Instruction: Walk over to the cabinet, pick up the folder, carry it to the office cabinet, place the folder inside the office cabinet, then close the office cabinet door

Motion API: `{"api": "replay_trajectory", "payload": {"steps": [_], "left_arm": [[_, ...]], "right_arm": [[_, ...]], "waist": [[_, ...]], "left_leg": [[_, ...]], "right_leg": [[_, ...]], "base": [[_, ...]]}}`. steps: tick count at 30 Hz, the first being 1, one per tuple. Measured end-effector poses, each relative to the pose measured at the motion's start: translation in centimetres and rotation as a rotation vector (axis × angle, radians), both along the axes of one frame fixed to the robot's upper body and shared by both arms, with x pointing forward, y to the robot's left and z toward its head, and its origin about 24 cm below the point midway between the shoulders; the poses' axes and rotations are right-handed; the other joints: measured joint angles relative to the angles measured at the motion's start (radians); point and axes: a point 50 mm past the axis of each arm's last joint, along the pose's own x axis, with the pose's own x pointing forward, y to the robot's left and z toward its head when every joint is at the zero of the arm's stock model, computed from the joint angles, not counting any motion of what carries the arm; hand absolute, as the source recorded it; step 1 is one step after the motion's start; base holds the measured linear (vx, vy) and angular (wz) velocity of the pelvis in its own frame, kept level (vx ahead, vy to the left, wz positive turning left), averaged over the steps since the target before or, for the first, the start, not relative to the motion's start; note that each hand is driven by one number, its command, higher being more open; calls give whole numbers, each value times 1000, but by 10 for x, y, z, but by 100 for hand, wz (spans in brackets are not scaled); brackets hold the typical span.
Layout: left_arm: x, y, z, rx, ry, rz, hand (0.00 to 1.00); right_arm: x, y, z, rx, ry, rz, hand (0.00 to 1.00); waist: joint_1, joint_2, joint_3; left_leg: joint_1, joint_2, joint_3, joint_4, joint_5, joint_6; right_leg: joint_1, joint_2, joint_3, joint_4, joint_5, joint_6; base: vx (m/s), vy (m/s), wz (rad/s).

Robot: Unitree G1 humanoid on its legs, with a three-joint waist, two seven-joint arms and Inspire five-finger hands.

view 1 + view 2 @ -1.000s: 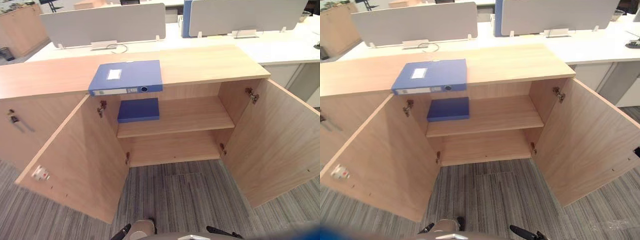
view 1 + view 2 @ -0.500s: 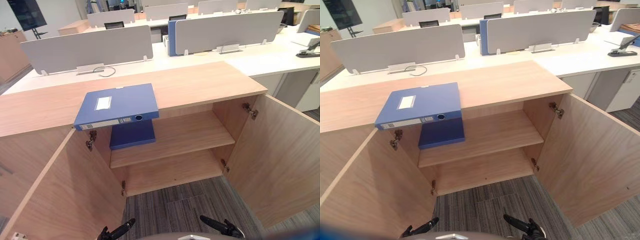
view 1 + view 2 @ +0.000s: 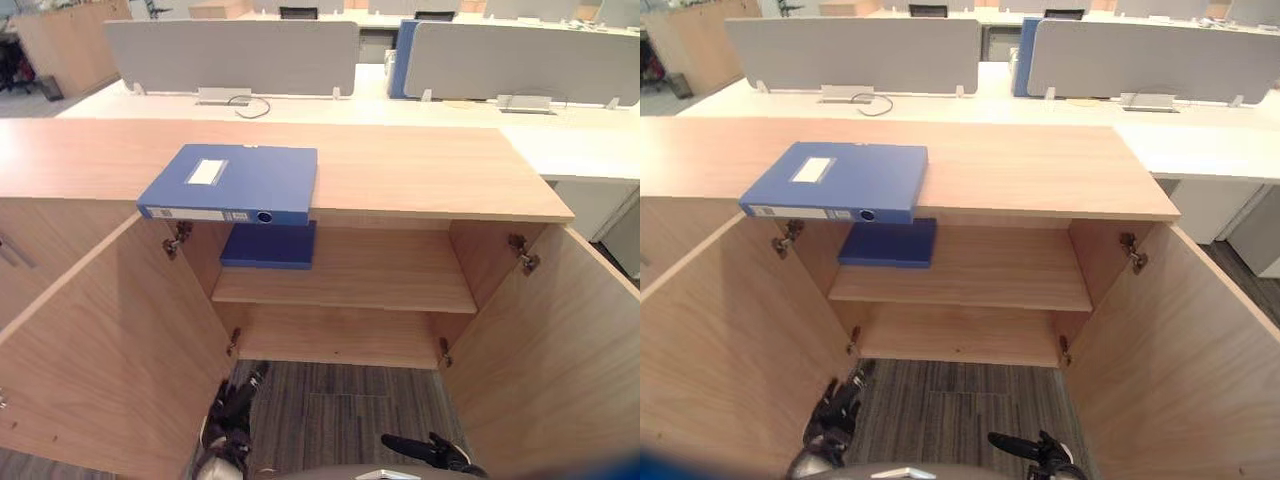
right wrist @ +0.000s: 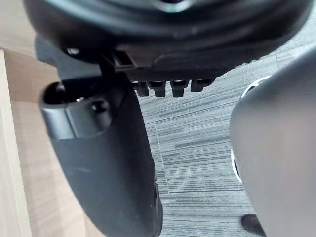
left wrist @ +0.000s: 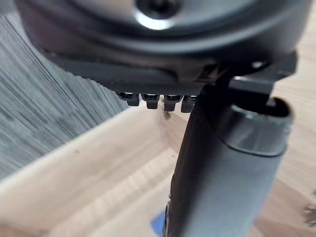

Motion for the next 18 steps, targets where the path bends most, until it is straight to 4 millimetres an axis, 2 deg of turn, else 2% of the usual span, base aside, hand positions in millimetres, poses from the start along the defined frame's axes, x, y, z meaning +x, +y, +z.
{"api": "replay_trajectory", "payload": {"steps": [1, 2, 4, 5, 7, 9, 11, 12, 15, 18], "left_arm": [[7, 0, 10, -17, -61, 17, 100], [13, 1, 24, -6, -134, 31, 100], [12, 1, 34, 24, -171, 33, 100], [12, 3, 38, 46, -182, 29, 100], [6, 10, 41, 102, -174, 27, 100], [0, 17, 48, 288, -113, -49, 100], [1, 18, 58, 486, -76, -171, 100], [3, 18, 63, 618, -41, -260, 100], [4, 19, 69, 806, 21, -377, 100], [6, 22, 82, 972, 61, -411, 100]], "right_arm": [[0, 1, 0, 0, 0, 1, 100], [-1, -1, 0, -4, 3, 3, 100], [-5, -7, -1, -16, 20, 2, 100], [-5, -10, 0, -23, 22, 2, 100], [-4, -10, 0, -23, 23, 2, 100], [-7, -8, -1, 0, 29, -34, 100], [-12, -5, -2, 8, 38, -39, 100], [-14, -5, -3, 11, 44, -39, 100], [-15, -3, -3, 17, 45, -38, 100], [-17, 0, -4, 20, 55, -9, 100]], "waist": [[3, -4, 9], [12, 8, 22], [13, 19, 1], [14, 22, -8], [23, 26, -9], [33, 22, -18], [43, 13, -31], [46, 13, -37], [50, 21, -53], [55, 13, -64]], "left_leg": [[-23, 8, 60, 58, -1, 2], [-43, 25, 162, 99, -21, 16], [-13, 23, 183, 21, -23, 32], [9, 19, 184, -39, -14, 27], [38, 3, 205, -135, 38, 35], [100, -8, 216, -269, 101, 40], [114, -8, 216, -310, 120, 40], [117, -7, 216, -320, 124, 39], [123, 1, 222, -327, 127, 37], [133, 11, 246, -328, 132, 41]], "right_leg": [[26, 8, -23, -21, 6, -4], [58, 25, -33, -43, 11, -11], [56, 26, -32, -56, 11, -12], [49, 22, -30, -61, 11, -12], [28, 3, -17, -59, 16, -10], [26, -10, -13, -61, 19, -7], [26, -9, -13, -69, 19, -7], [26, -7, -13, -70, 22, -7], [27, 0, -7, -71, 33, -6], [27, 3, 10, -76, 36, -8]], "base": [[53, -93, 86], [40, -46, 62], [60, 10, 39], [85, 24, 15], [86, 26, -7], [92, 0, 0], [35, -9, 10], [22, -14, 6], [7, 3, -2], [9, -5, -17]]}}
